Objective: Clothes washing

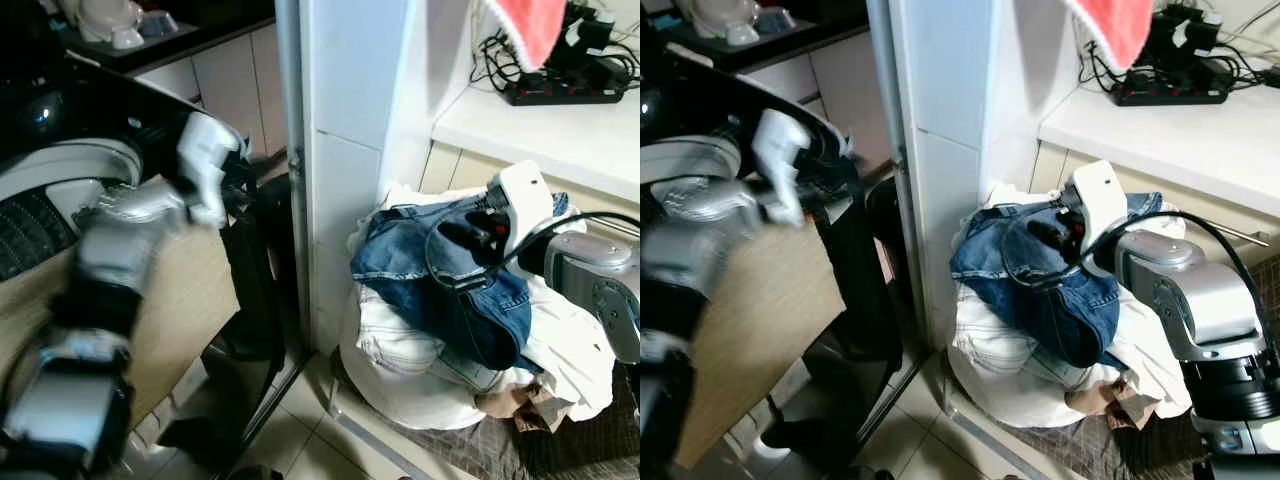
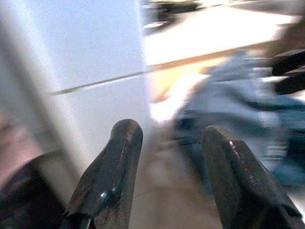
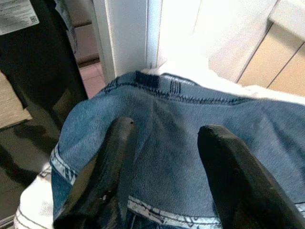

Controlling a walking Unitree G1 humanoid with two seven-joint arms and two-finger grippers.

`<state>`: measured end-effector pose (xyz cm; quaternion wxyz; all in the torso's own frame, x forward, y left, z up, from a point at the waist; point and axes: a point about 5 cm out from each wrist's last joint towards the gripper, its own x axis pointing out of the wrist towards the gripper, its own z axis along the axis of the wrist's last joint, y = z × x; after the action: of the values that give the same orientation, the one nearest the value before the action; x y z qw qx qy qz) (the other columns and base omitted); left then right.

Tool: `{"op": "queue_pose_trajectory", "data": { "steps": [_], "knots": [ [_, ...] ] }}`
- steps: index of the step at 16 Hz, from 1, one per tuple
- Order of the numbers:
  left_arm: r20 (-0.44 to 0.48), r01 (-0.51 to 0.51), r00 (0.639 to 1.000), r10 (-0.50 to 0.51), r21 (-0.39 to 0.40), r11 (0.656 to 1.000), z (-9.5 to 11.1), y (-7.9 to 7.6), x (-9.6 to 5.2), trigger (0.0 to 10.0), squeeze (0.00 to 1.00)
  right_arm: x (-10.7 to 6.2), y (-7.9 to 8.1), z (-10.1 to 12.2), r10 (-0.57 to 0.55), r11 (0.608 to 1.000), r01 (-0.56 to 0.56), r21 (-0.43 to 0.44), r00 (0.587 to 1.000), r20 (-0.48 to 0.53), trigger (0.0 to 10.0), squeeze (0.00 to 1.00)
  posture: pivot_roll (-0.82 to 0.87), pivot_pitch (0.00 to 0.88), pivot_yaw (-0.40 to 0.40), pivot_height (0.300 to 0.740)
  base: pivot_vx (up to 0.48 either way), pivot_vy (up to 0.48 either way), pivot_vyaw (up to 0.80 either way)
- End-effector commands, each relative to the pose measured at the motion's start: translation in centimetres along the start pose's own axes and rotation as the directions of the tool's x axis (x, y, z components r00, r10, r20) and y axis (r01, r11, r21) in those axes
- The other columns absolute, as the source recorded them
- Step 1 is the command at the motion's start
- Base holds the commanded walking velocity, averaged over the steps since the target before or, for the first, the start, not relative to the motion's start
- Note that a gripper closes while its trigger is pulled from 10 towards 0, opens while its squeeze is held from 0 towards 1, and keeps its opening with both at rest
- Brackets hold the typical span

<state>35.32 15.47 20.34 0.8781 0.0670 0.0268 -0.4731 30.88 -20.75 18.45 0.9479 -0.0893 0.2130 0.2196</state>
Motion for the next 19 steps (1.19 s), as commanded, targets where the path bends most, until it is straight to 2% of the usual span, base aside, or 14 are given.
{"op": "queue_pose_trajectory", "data": {
  "steps": [1, 2, 3, 5, 6, 9, 11, 12, 13, 19],
  "knots": [
    [0.003, 0.068, 0.998, -0.068, -0.011, 0.998, 0.2, -1.2, 0.5, 10.0, 0.00, 0.5, 0.1, 0.0, 0.028, 0.999, -0.028, -0.018, 1.000, -0.001, 10.0, 1.00, -0.17, 0.000, 0.070, 0.740, 0.000, 0.000, 0.00],
    [0.001, 0.101, 0.995, -0.101, -0.021, 0.995, 0.1, -2.0, 0.9, 10.0, 0.00, 0.8, 0.1, -0.3, 0.043, 0.999, -0.043, -0.019, 0.999, -0.012, 10.0, 1.00, -0.16, 0.000, 0.067, 0.740, 0.000, 0.000, 0.00],
    [-0.017, 0.183, 0.983, -0.183, -0.031, 0.983, -0.4, -4.1, 1.4, 10.0, 0.00, 1.7, 0.3, -0.9, 0.090, 0.996, -0.091, -0.015, 0.995, -0.045, 10.0, 1.00, -0.16, 0.000, 0.065, 0.740, 0.000, 0.000, 0.00],
    [-0.025, 0.206, 0.978, -0.207, -0.046, 0.978, -0.7, -5.2, 1.5, 10.0, 0.00, 2.8, 0.7, -1.4, 0.101, 0.994, -0.103, -0.028, 0.992, -0.076, 10.0, 1.00, -0.16, 0.000, 0.065, 0.740, 0.000, 0.000, 0.00],
    [-0.028, 0.212, 0.976, -0.214, -0.051, 0.976, -0.8, -5.7, 1.5, 10.0, 0.00, 3.4, 0.8, -1.7, 0.096, 0.995, -0.099, -0.028, 0.990, -0.103, 10.0, 0.00, -0.16, 0.000, 0.065, 0.740, 0.000, 0.000, 0.00],
    [-0.021, 0.205, 0.978, -0.207, -0.055, 0.977, -1.1, -6.7, 1.7, 10.0, 0.00, 5.0, 1.4, -2.9, 0.132, 0.991, -0.133, -0.003, 0.981, -0.146, 10.0, 0.00, -0.15, 0.000, 0.052, 0.740, 0.000, 0.000, 0.00],
    [-0.024, 0.200, 0.979, -0.202, -0.060, 0.978, -1.1, -7.1, 1.7, 10.0, 0.00, 5.5, 1.6, -3.4, 0.143, 0.989, -0.146, -0.006, 0.976, -0.163, 10.0, 0.00, -0.15, 0.000, 0.050, 0.740, 0.000, 0.000, 0.00],
    [-0.026, 0.196, 0.980, -0.198, -0.065, 0.978, -1.1, -7.4, 1.6, 10.0, 0.00, 6.0, 1.8, -3.9, 0.160, 0.987, -0.160, 0.012, 0.972, -0.174, 7.2, 0.00, -0.15, 0.000, 0.049, 0.740, 0.000, 0.000, 0.00],
    [-0.027, 0.196, 0.980, -0.199, -0.069, 0.978, -1.1, -7.6, 1.6, 10.0, 0.00, 6.3, 1.9, -4.3, 0.171, 0.985, -0.168, 0.028, 0.969, -0.180, 0.0, 0.00, -0.15, 0.000, 0.047, 0.740, 0.000, 0.000, 0.00],
    [-0.046, 0.226, 0.972, -0.230, -0.076, 0.971, -1.3, -8.3, 1.7, 10.0, 0.00, 6.3, 1.5, -4.9, 0.167, 0.986, -0.163, 0.037, 0.965, -0.204, 0.0, 0.00, -0.15, 0.000, 0.052, 0.740, 0.000, 0.000, 0.00]
  ]
}}
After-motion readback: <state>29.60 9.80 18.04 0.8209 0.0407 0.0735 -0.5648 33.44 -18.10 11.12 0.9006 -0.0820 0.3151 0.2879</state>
